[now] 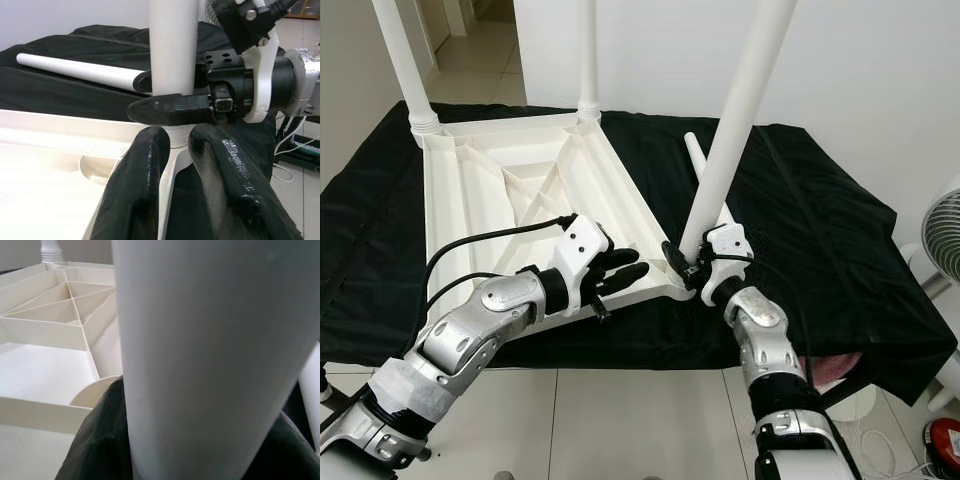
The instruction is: Building children table
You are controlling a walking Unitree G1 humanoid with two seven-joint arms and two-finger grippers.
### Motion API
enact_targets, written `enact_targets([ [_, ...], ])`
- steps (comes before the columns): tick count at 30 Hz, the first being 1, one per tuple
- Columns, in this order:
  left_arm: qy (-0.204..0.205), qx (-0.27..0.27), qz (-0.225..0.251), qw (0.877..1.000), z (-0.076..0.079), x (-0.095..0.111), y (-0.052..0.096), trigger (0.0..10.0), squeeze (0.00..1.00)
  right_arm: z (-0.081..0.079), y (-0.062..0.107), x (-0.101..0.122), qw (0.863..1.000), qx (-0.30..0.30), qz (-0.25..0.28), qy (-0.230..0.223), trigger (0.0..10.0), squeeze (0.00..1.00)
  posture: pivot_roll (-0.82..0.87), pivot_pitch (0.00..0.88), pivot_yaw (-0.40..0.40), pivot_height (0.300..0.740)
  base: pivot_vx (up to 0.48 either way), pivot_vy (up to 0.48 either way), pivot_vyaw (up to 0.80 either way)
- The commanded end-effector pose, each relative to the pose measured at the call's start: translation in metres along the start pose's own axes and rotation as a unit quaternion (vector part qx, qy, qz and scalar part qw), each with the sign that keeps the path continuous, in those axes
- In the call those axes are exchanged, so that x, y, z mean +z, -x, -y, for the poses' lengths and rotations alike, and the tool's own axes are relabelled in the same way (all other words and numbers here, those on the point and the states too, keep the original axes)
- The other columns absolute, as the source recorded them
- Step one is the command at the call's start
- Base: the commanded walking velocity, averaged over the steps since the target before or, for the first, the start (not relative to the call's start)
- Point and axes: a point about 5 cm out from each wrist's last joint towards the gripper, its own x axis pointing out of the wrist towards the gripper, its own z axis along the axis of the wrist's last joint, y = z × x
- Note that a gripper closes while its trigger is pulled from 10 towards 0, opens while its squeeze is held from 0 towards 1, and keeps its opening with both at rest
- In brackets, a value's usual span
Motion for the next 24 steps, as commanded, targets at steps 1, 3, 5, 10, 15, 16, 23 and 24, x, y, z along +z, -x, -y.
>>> enact_targets([
  [1, 0.000, -0.094, 0.000, 0.996, 0.014, 0.001, 0.000, 10.0, 0.00, -0.008, 0.008, -0.023, 0.998, -0.004, -0.057, 0.003, 10.0, 0.00, -0.07, 0.000, -0.052, 0.740, 0.000, 0.000, 0.00],
  [3, 0.002, -0.095, 0.000, 0.995, 0.015, 0.000, -0.001, 10.0, 0.00, -0.013, 0.007, -0.022, 0.998, -0.013, -0.054, -0.006, 10.0, 0.00, -0.07, 0.000, -0.054, 0.740, 0.000, 0.000, 0.00],
  [5, 0.005, -0.096, 0.001, 0.995, 0.018, -0.001, -0.001, 10.0, 0.00, -0.022, 0.003, -0.019, 0.997, -0.056, -0.049, -0.010, 10.0, 0.00, -0.07, 0.000, -0.054, 0.740, 0.000, 0.000, 0.00],
  [10, 0.004, -0.091, -0.002, 0.996, 0.020, -0.005, -0.002, 10.0, 0.00, -0.044, -0.004, -0.012, 0.990, -0.122, -0.046, -0.050, 10.0, 0.00, -0.07, 0.000, -0.062, 0.740, 0.000, 0.000, 0.00],
  [15, 0.006, -0.091, -0.001, 0.996, 0.021, -0.005, -0.002, 10.0, 0.00, -0.051, -0.004, -0.010, 0.975, -0.197, -0.052, -0.089, 10.0, 0.00, -0.07, 0.000, -0.065, 0.740, 0.000, 0.000, 0.00],
  [16, 0.007, -0.092, 0.000, 0.996, 0.021, -0.004, -0.002, 10.0, 0.00, -0.051, -0.003, -0.009, 0.972, -0.213, -0.054, -0.090, 10.0, 0.00, -0.07, 0.000, -0.069, 0.740, 0.000, 0.000, 0.00],
  [23, 0.004, -0.086, 0.001, 0.996, 0.018, -0.004, -0.002, 10.0, 0.00, -0.057, -0.004, -0.001, 0.963, -0.246, -0.046, -0.103, 10.0, 0.00, -0.07, 0.000, -0.074, 0.740, 0.000, 0.000, 0.00],
  [24, 0.004, -0.084, 0.002, 0.996, 0.018, -0.003, -0.002, 10.0, 0.00, -0.058, -0.005, 0.000, 0.963, -0.244, -0.043, -0.102, 10.0, 0.00, -0.07, 0.000, -0.075, 0.740, 0.000, 0.000, 0.00],
])
